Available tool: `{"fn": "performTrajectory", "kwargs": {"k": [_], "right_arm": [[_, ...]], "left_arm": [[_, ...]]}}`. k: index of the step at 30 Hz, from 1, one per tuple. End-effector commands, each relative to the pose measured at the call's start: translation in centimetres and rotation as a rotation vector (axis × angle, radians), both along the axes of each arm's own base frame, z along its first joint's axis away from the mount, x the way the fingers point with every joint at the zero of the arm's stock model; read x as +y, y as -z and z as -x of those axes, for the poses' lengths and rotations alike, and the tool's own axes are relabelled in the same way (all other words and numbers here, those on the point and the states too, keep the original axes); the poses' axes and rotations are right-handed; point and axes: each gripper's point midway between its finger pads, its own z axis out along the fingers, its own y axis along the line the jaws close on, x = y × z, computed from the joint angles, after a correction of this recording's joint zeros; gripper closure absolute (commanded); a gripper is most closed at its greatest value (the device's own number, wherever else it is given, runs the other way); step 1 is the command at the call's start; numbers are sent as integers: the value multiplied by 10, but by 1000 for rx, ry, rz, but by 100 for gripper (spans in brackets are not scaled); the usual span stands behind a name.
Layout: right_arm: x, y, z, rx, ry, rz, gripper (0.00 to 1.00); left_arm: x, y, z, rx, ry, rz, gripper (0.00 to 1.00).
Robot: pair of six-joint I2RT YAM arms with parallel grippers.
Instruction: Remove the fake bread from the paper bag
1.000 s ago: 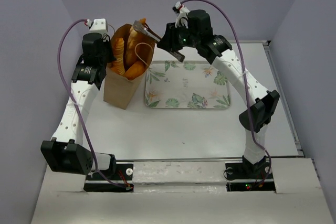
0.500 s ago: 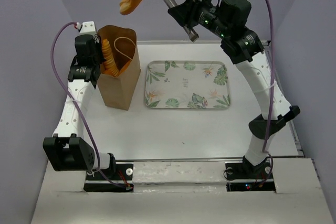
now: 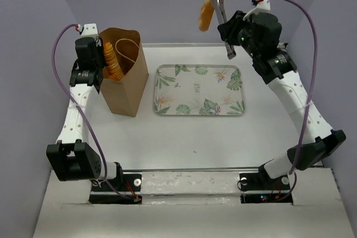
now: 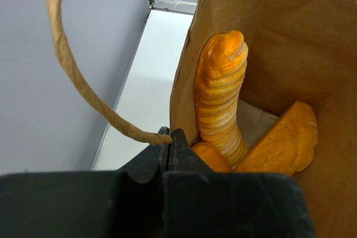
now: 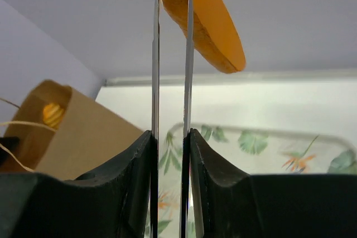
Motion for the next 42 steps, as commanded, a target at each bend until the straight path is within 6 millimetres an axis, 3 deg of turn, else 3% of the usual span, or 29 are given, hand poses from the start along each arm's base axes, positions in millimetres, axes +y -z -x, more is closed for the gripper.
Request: {"fn": "performTrajectory", "kwargs": {"k": [1, 4, 6, 8, 9, 12, 13, 15, 23, 25, 28, 31, 35, 36, 39, 42], "right_arm": [[54, 64, -11, 167, -215, -214, 99], [72, 60, -5, 170, -311, -344, 99], [78, 77, -3, 220, -337, -379, 99], [80, 79, -1, 240, -344, -432, 99], [80, 97, -1, 279, -329, -434, 99], [71, 120, 4, 349, -284, -491, 99], [65, 142, 4, 400, -256, -518, 99], [58, 169, 10, 453, -223, -543, 99], [46, 152, 9, 424, -233, -656, 99], [36, 164, 8, 435, -183, -655, 99], [17, 200, 7, 491, -105, -646, 97], [-6, 237, 7, 558, -17, -626, 86], [-29, 270, 12, 617, 72, -532, 76], [-31, 280, 15, 640, 83, -503, 70], [-37, 299, 19, 695, 96, -485, 65], [-44, 329, 26, 782, 126, -479, 58]], "left_arm": [[-2, -29, -4, -107, 22, -11, 100], [-4, -26, -3, -105, 29, -9, 100], [-7, -26, -2, -109, 38, -7, 100], [-6, -26, -2, -109, 36, -5, 100], [-6, -27, -2, -113, 35, -3, 100], [-7, -26, -2, -114, 37, 0, 100], [-8, -27, -2, -115, 41, -1, 100], [-8, -26, -2, -110, 41, 0, 100], [-11, -22, -8, -102, 57, 9, 100], [-12, -24, -9, -109, 61, 12, 100], [-12, -23, -8, -104, 62, 13, 100], [-12, -23, -7, -102, 61, 11, 100], [-12, -24, -7, -104, 61, 11, 100], [-12, -25, -7, -107, 62, 9, 100], [-12, -26, -8, -111, 60, 8, 100], [-12, -28, -9, -114, 62, 7, 100]]}}
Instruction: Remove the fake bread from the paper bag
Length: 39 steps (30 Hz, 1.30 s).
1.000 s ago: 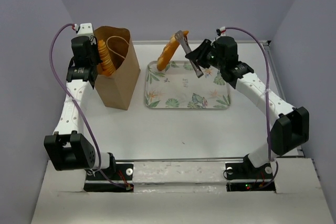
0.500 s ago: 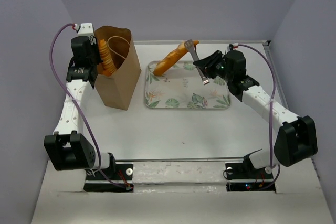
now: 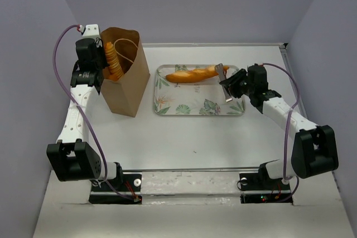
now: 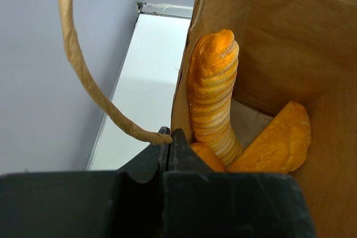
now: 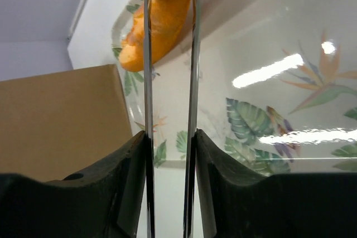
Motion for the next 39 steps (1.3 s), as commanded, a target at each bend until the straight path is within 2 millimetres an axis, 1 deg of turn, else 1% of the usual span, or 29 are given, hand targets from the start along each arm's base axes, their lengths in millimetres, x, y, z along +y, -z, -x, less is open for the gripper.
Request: {"fn": "performTrajectory", "kwargs": {"k": [1, 2, 4, 6, 7, 11, 13, 17, 18, 21, 22, 23, 24, 25, 27, 29, 32, 33, 34, 35, 36, 37, 39], "right_arm": [[-14, 28, 7, 73, 4, 34, 56], [-14, 36, 12, 94, 3, 34, 54], [-18, 42, 14, 111, 10, 43, 48], [-20, 45, 15, 121, 11, 57, 46], [-24, 47, 15, 127, 16, 60, 46], [-25, 59, 20, 173, 8, 56, 46], [-27, 60, 23, 199, 3, 49, 44], [-31, 44, 27, 198, -12, 101, 44], [-32, 36, 28, 184, -10, 105, 43], [-38, 23, 31, 183, -1, 133, 43], [-39, 13, 33, 165, 8, 136, 43], [-41, 11, 34, 160, 12, 142, 44], [-42, 7, 35, 149, 20, 142, 46], [-42, 5, 36, 144, 20, 143, 52], [-40, 7, 36, 147, 3, 142, 60], [-38, 8, 36, 154, -11, 135, 59], [-36, -7, 30, 105, -31, 146, 58], [-36, -16, 29, 79, -39, 153, 57], [-35, -33, 23, 33, -52, 161, 57], [-34, -43, 20, -12, -88, 194, 57], [-28, -53, 18, -47, -132, 196, 57], [-24, -80, 11, -123, -166, 206, 57], [-19, -104, 5, -221, -244, 254, 57]], "left_arm": [[-4, -33, -4, -100, 14, -7, 100], [-4, -33, -5, -100, 14, -7, 100], [-3, -34, -5, -96, 12, -10, 100], [-4, -33, -5, -95, 13, -10, 100], [-4, -34, -6, -97, 14, -8, 100], [-5, -34, -8, -97, 17, 1, 100], [-5, -36, -8, -100, 17, 1, 100], [-4, -36, -6, -93, 16, -1, 100], [-4, -35, -6, -90, 16, -1, 100], [-5, -33, -7, -87, 17, 0, 100], [-5, -33, -7, -87, 20, -1, 100], [-6, -33, -7, -87, 22, -2, 100], [-5, -33, -7, -86, 21, -4, 100], [-5, -33, -7, -86, 22, -5, 100], [-5, -33, -8, -86, 22, -6, 100], [-5, -35, -8, -89, 23, -3, 100], [-5, -37, -8, -92, 25, -5, 100], [-5, -37, -8, -92, 26, -7, 100], [-6, -35, -8, -86, 34, -8, 100], [-8, -35, -7, -84, 42, -10, 100], [-11, -35, -7, -84, 63, -9, 100], [-13, -33, -7, -79, 72, -14, 100], [-16, -33, -7, -76, 92, -31, 100]]}}
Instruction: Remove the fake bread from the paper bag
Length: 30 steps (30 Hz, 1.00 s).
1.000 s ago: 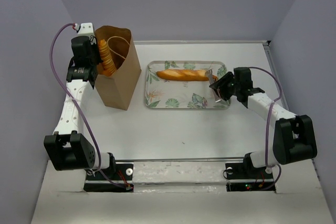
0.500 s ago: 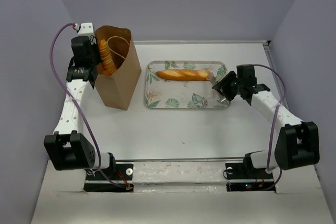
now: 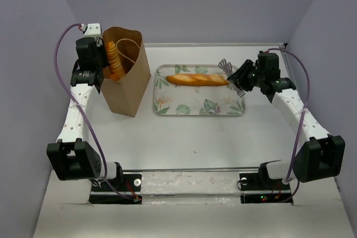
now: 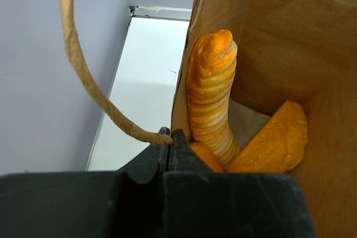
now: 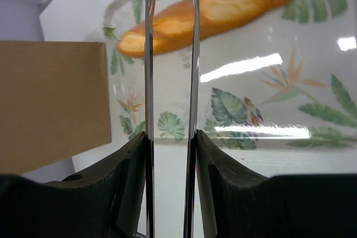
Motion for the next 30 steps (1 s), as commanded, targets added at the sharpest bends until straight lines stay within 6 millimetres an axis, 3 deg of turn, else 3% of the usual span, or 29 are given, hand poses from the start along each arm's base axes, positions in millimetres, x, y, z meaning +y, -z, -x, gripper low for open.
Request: {"fn": "performTrajectory", "kwargs": {"k": [1, 6, 8, 9, 11, 12, 14, 15, 16, 18, 19, 21, 24, 27, 30], "right_arm": [[16, -92, -24, -319, -216, 52, 57], [40, -162, -30, -601, -411, 172, 58], [59, -175, -30, -677, -504, 199, 58], [69, -198, -28, -746, -541, 202, 58], [99, -208, -26, -809, -635, 220, 58], [109, -231, -23, -876, -655, 227, 58], [130, -245, -17, -943, -713, 251, 58], [153, -243, -11, -953, -769, 236, 58], [161, -257, -5, -989, -786, 233, 58], [185, -254, 0, -1000, -847, 230, 57], [190, -262, 4, -1018, -866, 228, 57], [199, -258, 4, -1017, -893, 241, 57], [213, -237, 9, -979, -938, 263, 57], [217, -217, 12, -935, -972, 284, 57], [216, -215, 26, -919, -985, 280, 57]], "left_arm": [[-15, -35, -4, -84, 79, -51, 100], [-13, -57, 0, -126, 102, -141, 100], [-29, -66, 3, -145, 148, -185, 100], [-33, -69, 6, -157, 162, -202, 100], [-48, -69, 10, -166, 213, -245, 100], [-54, -73, 15, -181, 229, -256, 100], [-62, -68, 18, -185, 249, -270, 100], [-71, -72, 21, -201, 266, -272, 100], [-73, -71, 22, -199, 263, -274, 100], [-79, -73, 24, -208, 274, -275, 100], [-82, -75, 25, -214, 279, -276, 100], [-86, -78, 25, -220, 289, -284, 100], [-95, -79, 26, -227, 308, -289, 100], [-100, -78, 26, -225, 316, -271, 100], [-106, -76, 27, -217, 320, -242, 100]]}}
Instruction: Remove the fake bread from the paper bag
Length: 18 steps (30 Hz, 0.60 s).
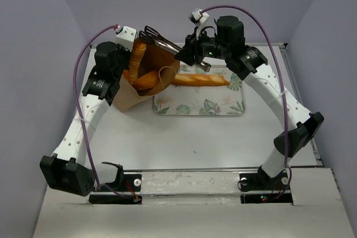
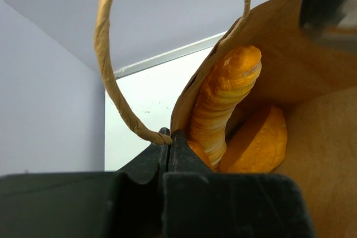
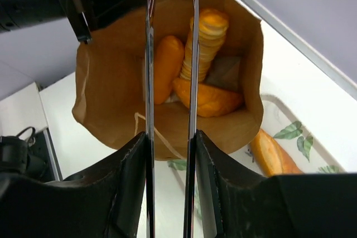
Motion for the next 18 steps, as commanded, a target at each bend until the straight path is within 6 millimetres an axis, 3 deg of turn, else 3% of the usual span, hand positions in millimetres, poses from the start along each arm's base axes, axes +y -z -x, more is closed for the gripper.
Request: {"fn": "performTrajectory", "kwargs": {"k": [1, 3, 8, 10, 18], "right_arm": [[-5, 6, 15, -9, 1, 34, 57], [-14, 3, 21, -10, 27, 28, 57], [-19, 42, 28, 96, 67, 60, 55], [-15, 54, 21, 123, 80, 64, 53], [13, 61, -17, 122, 127, 28, 46]], "left_arm": [[-4, -31, 1, -99, -10, 46, 100], [-6, -27, 1, -86, -18, 68, 100], [-5, -21, 3, -68, -36, 88, 100], [-6, -22, 3, -69, -32, 91, 100], [-10, -23, 4, -72, -15, 104, 100]]}}
